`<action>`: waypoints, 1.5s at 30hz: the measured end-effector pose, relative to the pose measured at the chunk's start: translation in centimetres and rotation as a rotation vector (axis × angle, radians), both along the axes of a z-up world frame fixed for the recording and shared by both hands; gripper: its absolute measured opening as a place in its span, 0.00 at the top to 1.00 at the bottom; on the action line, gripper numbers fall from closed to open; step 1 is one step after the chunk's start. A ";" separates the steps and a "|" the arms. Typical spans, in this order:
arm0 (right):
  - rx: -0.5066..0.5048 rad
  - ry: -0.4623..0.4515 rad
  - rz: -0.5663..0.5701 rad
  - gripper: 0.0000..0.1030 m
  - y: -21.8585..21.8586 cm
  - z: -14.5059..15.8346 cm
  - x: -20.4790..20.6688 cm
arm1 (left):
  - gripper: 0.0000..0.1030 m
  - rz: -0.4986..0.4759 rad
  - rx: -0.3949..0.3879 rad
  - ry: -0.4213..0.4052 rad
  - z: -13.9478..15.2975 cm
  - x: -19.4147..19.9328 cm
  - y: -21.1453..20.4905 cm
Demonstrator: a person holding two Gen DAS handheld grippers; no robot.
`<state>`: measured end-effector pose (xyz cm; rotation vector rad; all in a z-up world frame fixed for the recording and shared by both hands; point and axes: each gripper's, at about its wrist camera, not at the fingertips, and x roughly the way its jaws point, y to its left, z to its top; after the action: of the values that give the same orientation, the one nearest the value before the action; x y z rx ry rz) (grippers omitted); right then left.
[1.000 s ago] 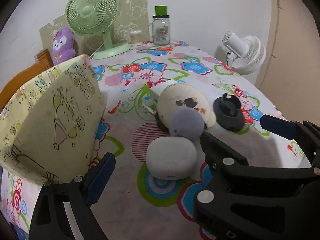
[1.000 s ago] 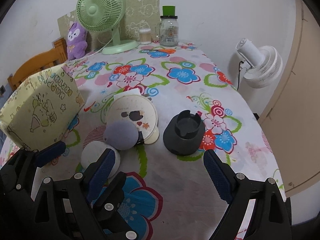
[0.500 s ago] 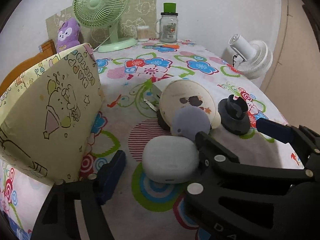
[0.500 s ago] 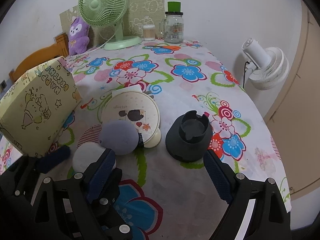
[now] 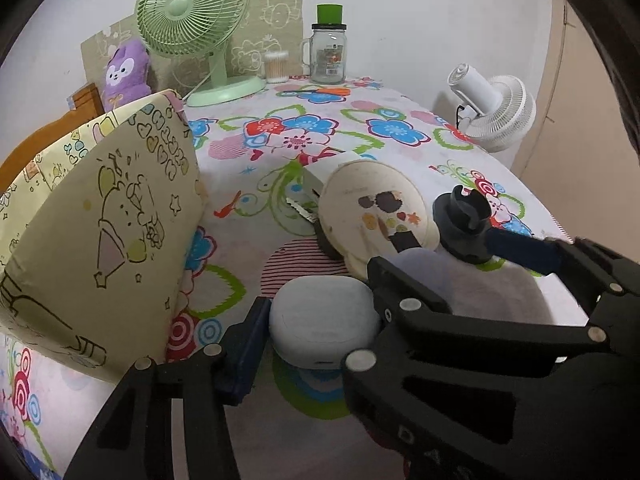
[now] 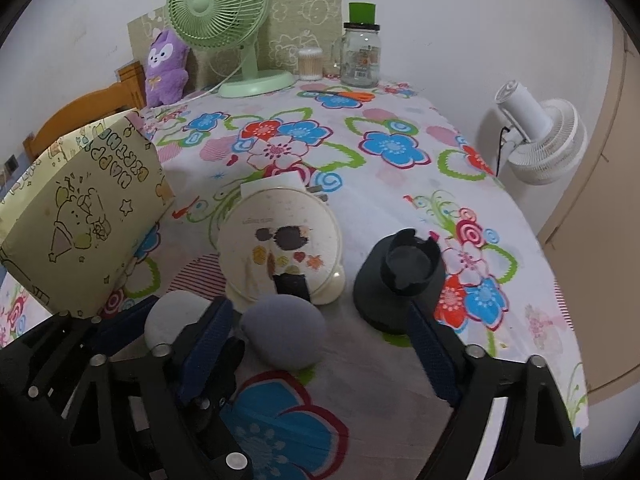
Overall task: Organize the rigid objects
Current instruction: 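Grasp the white earbud case with the left tool while the right tool grasps the grey case, then lift the white earbud case with the left tool while the right tool lifts the grey case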
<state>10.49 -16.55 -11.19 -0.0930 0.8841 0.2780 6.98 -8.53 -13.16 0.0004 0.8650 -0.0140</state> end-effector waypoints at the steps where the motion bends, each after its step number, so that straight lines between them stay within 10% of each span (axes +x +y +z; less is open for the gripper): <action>1: 0.012 0.015 0.002 0.23 0.0 -0.1 0.1 | 0.45 -0.002 0.003 0.000 0.0 0.0 0.0; 14: 0.055 0.058 -0.003 0.53 0.0 -0.6 0.0 | 0.45 -0.018 0.020 0.007 0.2 -0.3 -0.2; 45: 0.021 0.063 -0.080 0.52 -1.6 0.2 -1.4 | 0.45 -0.100 0.006 0.011 0.9 -1.1 -1.3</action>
<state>9.07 -18.11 -11.03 -0.0298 0.9449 0.2167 5.91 -9.82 -12.24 0.0489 0.8756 -0.1051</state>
